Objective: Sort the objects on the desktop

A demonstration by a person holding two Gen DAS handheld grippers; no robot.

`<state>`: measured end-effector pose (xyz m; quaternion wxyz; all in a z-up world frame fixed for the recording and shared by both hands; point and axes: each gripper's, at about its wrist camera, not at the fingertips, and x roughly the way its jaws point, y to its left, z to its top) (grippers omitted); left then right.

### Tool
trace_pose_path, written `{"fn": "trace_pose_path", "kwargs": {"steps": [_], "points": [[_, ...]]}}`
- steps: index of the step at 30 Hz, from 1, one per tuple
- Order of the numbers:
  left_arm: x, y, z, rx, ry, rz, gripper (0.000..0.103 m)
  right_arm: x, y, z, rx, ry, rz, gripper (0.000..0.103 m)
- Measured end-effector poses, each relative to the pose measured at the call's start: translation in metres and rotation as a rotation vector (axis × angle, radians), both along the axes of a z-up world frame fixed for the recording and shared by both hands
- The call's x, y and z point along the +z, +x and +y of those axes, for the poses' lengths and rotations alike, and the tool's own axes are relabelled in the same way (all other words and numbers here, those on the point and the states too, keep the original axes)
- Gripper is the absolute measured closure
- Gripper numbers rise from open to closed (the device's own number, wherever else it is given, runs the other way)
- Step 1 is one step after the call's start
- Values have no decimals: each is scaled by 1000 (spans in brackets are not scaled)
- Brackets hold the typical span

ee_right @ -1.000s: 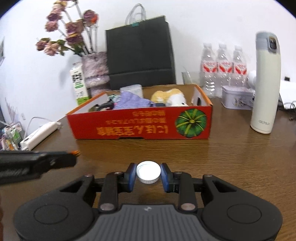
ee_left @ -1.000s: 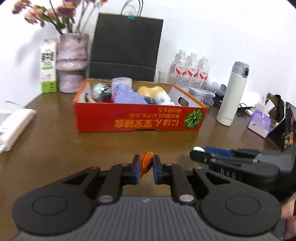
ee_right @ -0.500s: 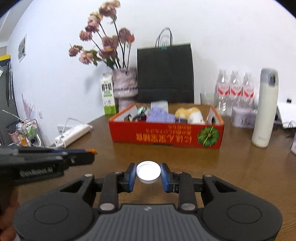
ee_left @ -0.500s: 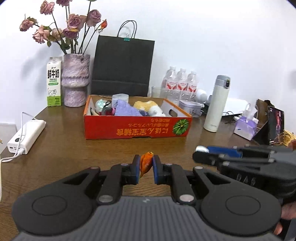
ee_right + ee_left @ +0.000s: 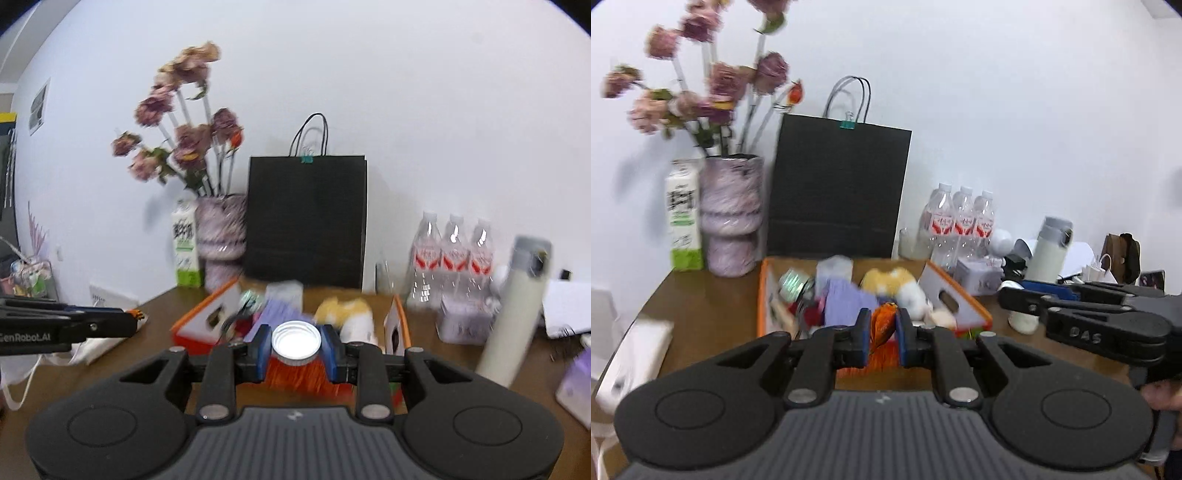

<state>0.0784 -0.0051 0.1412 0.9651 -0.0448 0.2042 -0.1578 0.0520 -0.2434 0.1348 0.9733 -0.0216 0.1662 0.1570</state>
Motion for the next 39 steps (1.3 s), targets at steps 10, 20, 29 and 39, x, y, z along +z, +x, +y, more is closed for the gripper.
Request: {"fn": "trace_pose_path", "kwargs": {"steps": [10,20,29,39], "points": [[-48,188,-55,-37,13,252,87,-32,211,-30,-81,84,284,75],[-52,222,-58,27,68,223,36,-53,268,-39,-152,90,269,50],[-40,136,-44,104,113,176,5,-50,197,-34,-113,108,271,44],[-81,3,-26,224,177,168,0,-94,67,-15,-107,48,307,30]]}}
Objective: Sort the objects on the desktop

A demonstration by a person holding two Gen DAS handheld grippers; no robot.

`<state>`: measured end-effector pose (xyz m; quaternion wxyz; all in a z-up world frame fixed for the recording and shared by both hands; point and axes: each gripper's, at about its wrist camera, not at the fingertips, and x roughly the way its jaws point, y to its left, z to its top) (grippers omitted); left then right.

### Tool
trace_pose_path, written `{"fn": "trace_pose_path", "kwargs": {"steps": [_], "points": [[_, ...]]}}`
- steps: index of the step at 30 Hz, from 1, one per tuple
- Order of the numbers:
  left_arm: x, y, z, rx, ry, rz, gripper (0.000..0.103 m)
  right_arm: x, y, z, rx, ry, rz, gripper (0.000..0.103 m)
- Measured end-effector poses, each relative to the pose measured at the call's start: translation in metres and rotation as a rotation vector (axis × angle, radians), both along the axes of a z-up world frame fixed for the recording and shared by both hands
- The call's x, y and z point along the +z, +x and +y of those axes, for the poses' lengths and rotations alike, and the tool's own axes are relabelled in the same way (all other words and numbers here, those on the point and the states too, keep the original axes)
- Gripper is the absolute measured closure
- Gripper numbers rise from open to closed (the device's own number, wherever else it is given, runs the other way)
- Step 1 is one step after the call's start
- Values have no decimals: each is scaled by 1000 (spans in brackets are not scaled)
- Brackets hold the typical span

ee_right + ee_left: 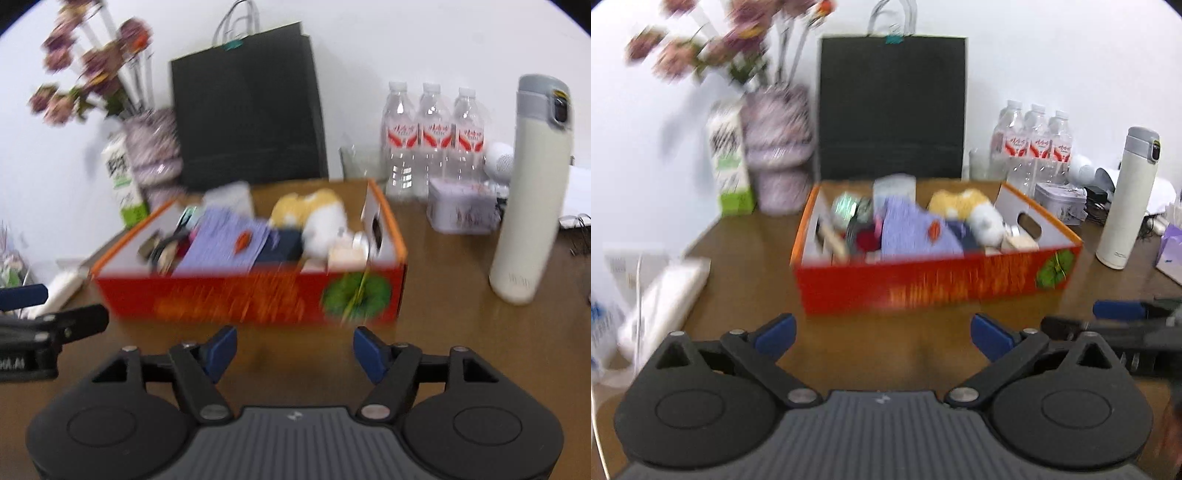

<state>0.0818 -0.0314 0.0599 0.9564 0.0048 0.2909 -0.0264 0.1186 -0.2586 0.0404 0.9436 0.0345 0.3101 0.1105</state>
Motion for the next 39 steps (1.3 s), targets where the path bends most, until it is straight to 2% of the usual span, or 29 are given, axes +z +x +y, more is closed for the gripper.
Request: {"fn": "trace_pose_path", "kwargs": {"steps": [3,10,13,22,25,30,33,39], "points": [[-19,-28,4,-16,-16,29,0,-10,-33,11,11,-33,16,16],[-45,-80,24,8,-80,73,0,-24,-98,24,7,-117,22,10],[-45,-87,22,2,-50,72,0,-28,-112,27,27,-126,20,2],[-59,-96,15,3,-26,92,0,-42,-118,26,4,-133,72,0],[-60,-93,20,23,-48,103,0,-44,-120,25,2,-127,68,0],[-60,-89,21,45,-16,109,0,-45,-121,28,0,-124,59,0],[-61,-88,17,25,26,114,0,-45,-120,28,1,-122,60,0],[-62,-88,18,26,18,114,0,-45,-120,29,1,-121,60,0]]}}
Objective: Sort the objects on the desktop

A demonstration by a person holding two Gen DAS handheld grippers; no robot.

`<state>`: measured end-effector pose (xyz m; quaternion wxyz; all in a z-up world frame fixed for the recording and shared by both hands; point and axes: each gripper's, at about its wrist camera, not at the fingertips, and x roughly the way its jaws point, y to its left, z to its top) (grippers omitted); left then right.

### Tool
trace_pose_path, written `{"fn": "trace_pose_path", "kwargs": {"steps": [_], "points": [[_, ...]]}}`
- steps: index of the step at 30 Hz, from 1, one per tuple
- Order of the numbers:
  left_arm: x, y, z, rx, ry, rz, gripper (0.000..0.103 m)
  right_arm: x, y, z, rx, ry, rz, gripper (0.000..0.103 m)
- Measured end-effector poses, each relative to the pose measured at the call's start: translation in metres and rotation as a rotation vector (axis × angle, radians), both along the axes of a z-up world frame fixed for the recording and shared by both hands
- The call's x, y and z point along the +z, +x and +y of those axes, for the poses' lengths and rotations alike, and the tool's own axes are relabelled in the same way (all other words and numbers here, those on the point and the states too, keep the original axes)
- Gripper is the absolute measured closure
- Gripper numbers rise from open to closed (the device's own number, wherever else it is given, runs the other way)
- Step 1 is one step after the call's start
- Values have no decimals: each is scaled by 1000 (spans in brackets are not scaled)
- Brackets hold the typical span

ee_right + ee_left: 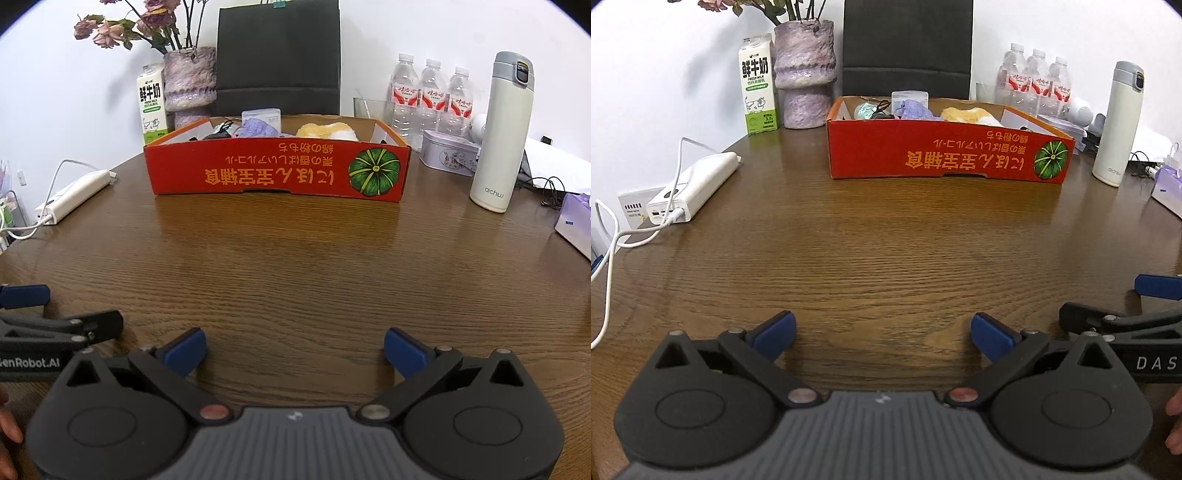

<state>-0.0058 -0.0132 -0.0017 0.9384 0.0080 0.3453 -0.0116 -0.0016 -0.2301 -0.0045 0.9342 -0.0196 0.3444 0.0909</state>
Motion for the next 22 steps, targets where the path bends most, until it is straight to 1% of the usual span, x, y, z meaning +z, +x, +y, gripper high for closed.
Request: {"fn": "trace_pose_path", "kwargs": {"steps": [4,10,22], "points": [[0,0,2,-5,-4,-3,0,0,0,0,1,-1,0,0],[-1,0,5,-43,-4,-2,0,0,0,0,1,-1,0,0],[-1,0,5,-42,-2,-2,0,0,-1,0,-4,-1,0,0]]}}
